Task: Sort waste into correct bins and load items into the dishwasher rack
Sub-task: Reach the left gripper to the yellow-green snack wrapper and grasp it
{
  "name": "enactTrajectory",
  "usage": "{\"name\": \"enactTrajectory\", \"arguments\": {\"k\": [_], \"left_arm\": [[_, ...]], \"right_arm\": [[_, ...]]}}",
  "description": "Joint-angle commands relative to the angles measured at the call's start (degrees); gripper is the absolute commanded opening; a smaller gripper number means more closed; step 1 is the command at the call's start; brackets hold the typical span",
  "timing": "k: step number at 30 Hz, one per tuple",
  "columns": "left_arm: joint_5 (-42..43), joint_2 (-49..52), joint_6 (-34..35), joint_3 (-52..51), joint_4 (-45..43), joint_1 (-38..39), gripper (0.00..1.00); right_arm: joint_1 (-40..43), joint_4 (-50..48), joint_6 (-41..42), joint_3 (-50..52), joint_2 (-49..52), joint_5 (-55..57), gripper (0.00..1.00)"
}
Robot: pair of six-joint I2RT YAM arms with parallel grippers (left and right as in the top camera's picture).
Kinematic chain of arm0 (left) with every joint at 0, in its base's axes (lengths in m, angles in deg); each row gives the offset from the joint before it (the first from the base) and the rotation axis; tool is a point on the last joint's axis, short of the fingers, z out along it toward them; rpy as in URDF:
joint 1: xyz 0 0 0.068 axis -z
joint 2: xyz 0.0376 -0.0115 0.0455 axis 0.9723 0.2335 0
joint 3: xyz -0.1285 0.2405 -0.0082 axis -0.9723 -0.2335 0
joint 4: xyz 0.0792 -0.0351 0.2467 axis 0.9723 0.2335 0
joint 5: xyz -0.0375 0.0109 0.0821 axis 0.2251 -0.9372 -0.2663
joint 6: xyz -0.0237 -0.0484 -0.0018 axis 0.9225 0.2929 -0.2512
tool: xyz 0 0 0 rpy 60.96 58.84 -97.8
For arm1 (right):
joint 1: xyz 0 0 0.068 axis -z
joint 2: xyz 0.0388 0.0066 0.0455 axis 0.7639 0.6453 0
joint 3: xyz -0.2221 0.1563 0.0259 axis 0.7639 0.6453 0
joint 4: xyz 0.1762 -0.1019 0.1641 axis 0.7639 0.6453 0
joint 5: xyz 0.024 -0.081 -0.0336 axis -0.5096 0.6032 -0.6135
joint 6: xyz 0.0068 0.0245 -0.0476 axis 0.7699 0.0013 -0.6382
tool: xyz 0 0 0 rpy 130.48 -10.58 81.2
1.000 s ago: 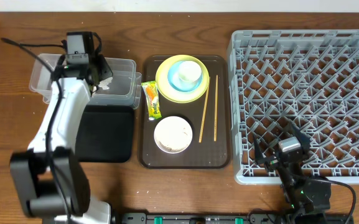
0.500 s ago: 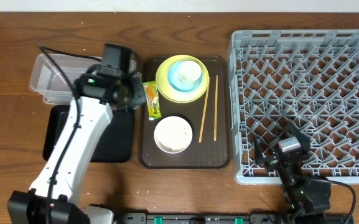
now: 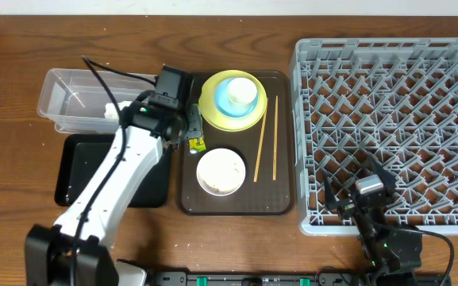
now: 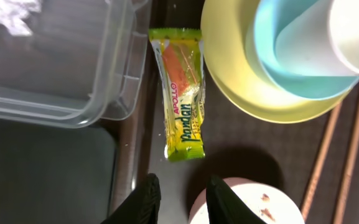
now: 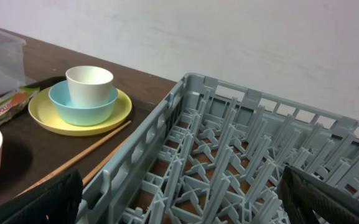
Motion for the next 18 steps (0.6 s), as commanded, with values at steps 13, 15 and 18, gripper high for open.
{"name": "enactTrajectory", "arguments": {"k": [13,15,18], "left_arm": [[-1.05,8.31,1.86,-1.51,-7.98,3.06,0.28],[-1.05,9.05,1.84,-1.51,-8.9,3.28,0.29],[-1.11,10.43,1.81,-1.51,-10.4,3.26,0.28]], "right_arm": [[-0.42,0.24,-0.57,0.09,-0.09,-0.04,0.99],[-0.42,0.22,-0.57,0.09,-0.09,-0.04,0.99],[-0.42,0.24,-0.57,0.09,-0.09,-0.04,0.99]]}}
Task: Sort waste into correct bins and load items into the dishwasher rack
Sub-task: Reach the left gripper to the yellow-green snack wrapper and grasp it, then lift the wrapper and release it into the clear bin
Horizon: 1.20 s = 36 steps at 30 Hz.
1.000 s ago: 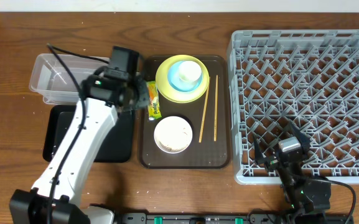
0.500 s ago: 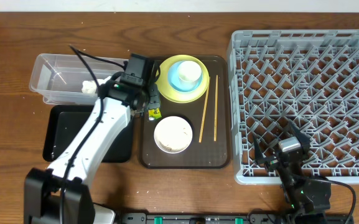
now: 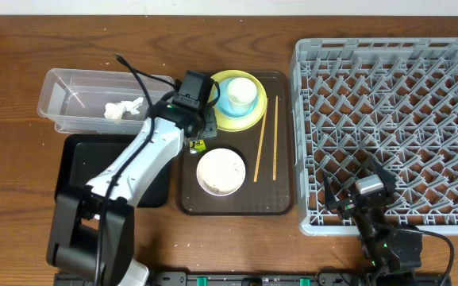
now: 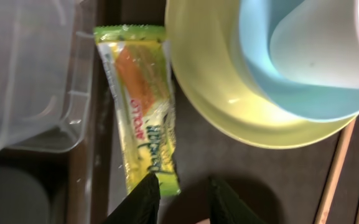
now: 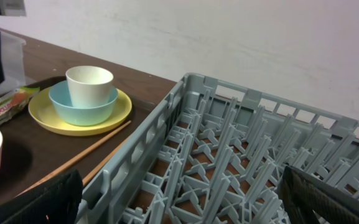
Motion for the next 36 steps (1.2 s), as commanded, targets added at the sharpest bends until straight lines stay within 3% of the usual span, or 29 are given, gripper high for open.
{"name": "enactTrajectory", "arguments": {"k": [1,14,19,36], "left_arm": [[-1.03,1.77,0.24,-0.31,-1.07,0.04,0.29],[-2.67,8.81,0.02,-0.31,-6.99,0.04,0.29],[-6.93,9.11,0.04,-0.31,-7.48,0.04,0.29],[-6.91,9.9,0.09,-0.7,-7.89,0.07,0.29]], "right_arm": [[-0.42,0.2,-0.57,0.09,-0.07,-0.07,0.99],[-0.42,0.22,-0.57,0.09,-0.07,-0.07,0.99],[-0.42,0.22,-0.57,0.09,-0.07,-0.07,0.99],[-0.42,0.22,-0.57,0.09,-0.07,-0.07,0.99]]}}
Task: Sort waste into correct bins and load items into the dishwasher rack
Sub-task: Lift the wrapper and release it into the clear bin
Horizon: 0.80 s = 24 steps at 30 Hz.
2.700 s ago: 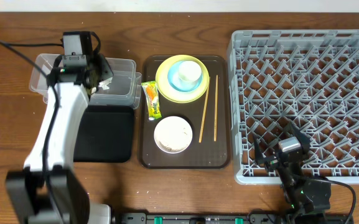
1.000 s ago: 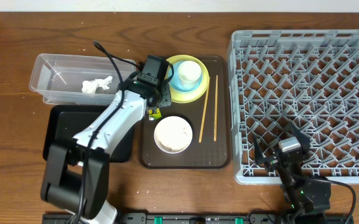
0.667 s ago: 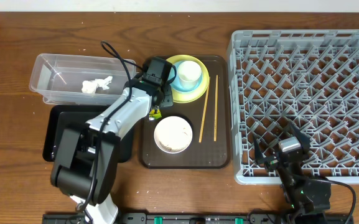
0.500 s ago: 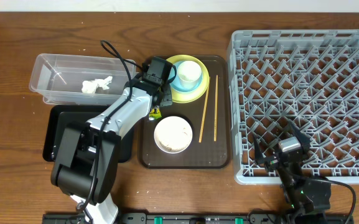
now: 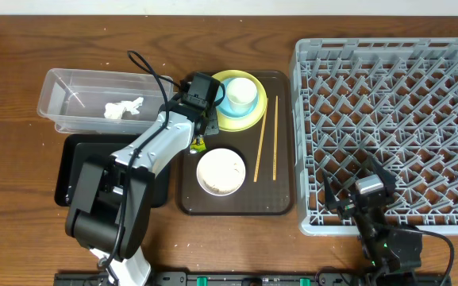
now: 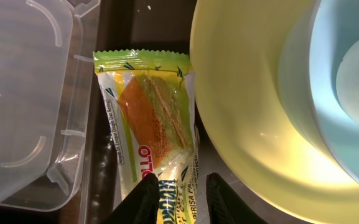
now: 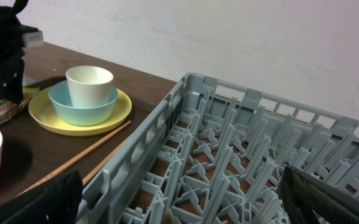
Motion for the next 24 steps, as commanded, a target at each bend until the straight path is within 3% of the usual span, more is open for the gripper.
{"name": "enactTrajectory", "arguments": {"k": [1,24], "left_arm": [[-1.11,1.09,0.11,-0.92,-0.61,0.09,0.29],[-1.11,5.09,-0.55,-3.13,-5.64,0.04,0.28]], "right_arm": [[-0.42,0.24,-0.57,0.09,-0.07,-0.04,0.99],[-0.42,0.24,-0.57,0.09,-0.07,-0.04,0.99]]}}
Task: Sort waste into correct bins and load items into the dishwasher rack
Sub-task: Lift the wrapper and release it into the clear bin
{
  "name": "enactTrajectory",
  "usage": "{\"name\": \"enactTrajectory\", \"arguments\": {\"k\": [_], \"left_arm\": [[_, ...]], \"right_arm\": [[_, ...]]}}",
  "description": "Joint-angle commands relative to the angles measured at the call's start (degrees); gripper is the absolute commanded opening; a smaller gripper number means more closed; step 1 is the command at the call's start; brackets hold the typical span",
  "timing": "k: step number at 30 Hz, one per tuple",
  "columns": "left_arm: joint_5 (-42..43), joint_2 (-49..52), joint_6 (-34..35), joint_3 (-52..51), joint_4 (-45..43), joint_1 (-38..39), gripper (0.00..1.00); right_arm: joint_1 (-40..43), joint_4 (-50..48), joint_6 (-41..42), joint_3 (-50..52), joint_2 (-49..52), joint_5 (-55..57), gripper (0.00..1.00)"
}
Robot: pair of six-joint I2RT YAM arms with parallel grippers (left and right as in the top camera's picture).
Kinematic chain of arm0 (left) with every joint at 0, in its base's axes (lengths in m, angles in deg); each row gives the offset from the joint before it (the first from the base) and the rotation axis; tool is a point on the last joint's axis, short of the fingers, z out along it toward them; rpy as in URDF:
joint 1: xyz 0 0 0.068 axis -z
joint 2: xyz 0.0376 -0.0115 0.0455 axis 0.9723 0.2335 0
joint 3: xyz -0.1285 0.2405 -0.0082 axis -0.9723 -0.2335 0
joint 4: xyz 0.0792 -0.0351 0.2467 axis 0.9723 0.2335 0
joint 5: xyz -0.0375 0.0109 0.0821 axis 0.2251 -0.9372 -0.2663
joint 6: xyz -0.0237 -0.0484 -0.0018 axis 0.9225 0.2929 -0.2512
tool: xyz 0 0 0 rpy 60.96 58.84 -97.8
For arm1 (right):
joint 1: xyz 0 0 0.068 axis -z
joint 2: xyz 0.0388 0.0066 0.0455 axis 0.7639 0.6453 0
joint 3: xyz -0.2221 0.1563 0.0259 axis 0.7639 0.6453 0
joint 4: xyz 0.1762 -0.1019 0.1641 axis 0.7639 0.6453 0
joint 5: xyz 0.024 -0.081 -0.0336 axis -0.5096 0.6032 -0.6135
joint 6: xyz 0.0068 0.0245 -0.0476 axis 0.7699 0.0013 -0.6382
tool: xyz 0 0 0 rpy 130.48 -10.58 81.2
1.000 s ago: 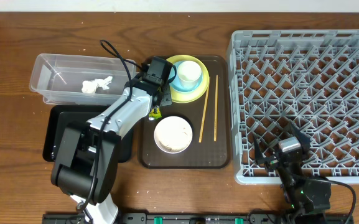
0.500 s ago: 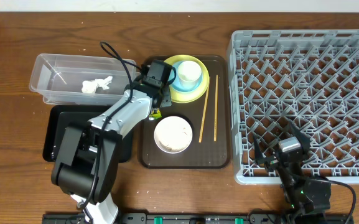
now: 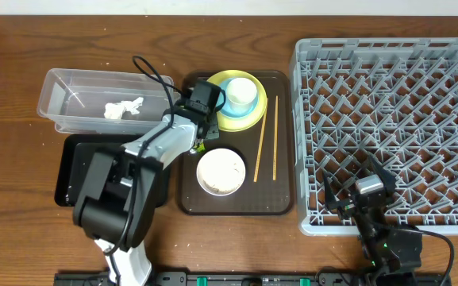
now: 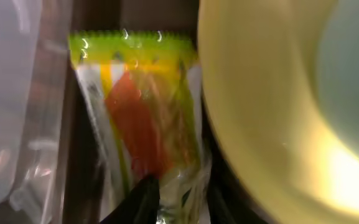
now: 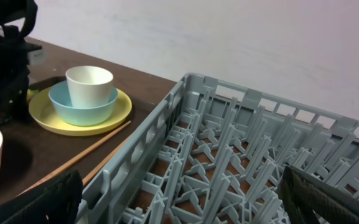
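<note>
A green and yellow snack wrapper [image 4: 145,124] lies on the brown tray [image 3: 286,199], between the clear bin [image 3: 70,99] and the yellow plate [image 4: 260,124]. My left gripper [image 4: 182,202] is low over it, open, one finger on each side of the wrapper's lower end. In the overhead view only a sliver of the wrapper [image 3: 199,145] shows under the left gripper [image 3: 202,125]. My right gripper [image 5: 188,199] is open and rests over the front of the grey dishwasher rack [image 3: 387,119].
The plate carries a blue bowl [image 3: 227,99] with a white cup [image 3: 241,94] in it. A white bowl [image 3: 221,171] and two chopsticks [image 3: 266,139] also lie on the tray. The clear bin holds crumpled tissue [image 3: 122,109]. A black bin [image 3: 74,171] sits below it.
My left gripper has come lower onto the wrapper, which now fills and blurs the wrist view. Its fingers now stand on either side of the wrapper's lower part. The right arm has not moved.
My left gripper was open above the tray with the whole wrapper ahead of its fingertips. It then stood closer, fingertips at the wrapper's lower end, then over its lettering. Now it straddles the wrapper close up. The right gripper stayed at the rack throughout.
</note>
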Motion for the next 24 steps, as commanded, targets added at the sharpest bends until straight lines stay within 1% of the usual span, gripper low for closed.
{"name": "enactTrajectory", "arguments": {"k": [1,2,3,4,5,11,20,22,24], "left_arm": [[-0.74,1.33,-0.79,-0.59,0.31,-0.02,0.25],[-0.74,1.18,-0.79,-0.59,0.35,-0.02,0.21],[-0.74,1.07,-0.79,-0.59,0.37,-0.02,0.13],[-0.74,0.83,-0.76,-0.59,0.42,-0.02,0.08],[-0.74,0.5,-0.76,-0.59,0.63,-0.02,0.06],[-0.74,-5.22,-0.74,-0.48,3.28,-0.02,0.06],[-0.85,-20.55,-0.76,-0.48,4.85,-0.15,0.06],[-3.1,-23.47,-0.74,-0.48,4.61,-0.2,0.06],[-7.61,-25.59,-0.72,-0.48,4.44,-0.26,0.06]], "right_arm": [[-0.42,0.24,-0.57,0.09,-0.07,-0.04,0.99],[-0.42,0.24,-0.57,0.09,-0.07,-0.04,0.99],[-0.42,0.22,-0.57,0.09,-0.07,-0.04,0.99],[-0.42,0.24,-0.57,0.09,-0.07,-0.04,0.99],[-0.42,0.24,-0.57,0.09,-0.07,-0.04,0.99],[-0.42,0.24,-0.57,0.09,-0.07,-0.04,0.99],[-0.42,0.24,-0.57,0.09,-0.07,-0.04,0.99],[-0.42,0.24,-0.57,0.09,-0.07,-0.04,0.99],[-0.42,0.24,-0.57,0.09,-0.07,-0.04,0.99]]}}
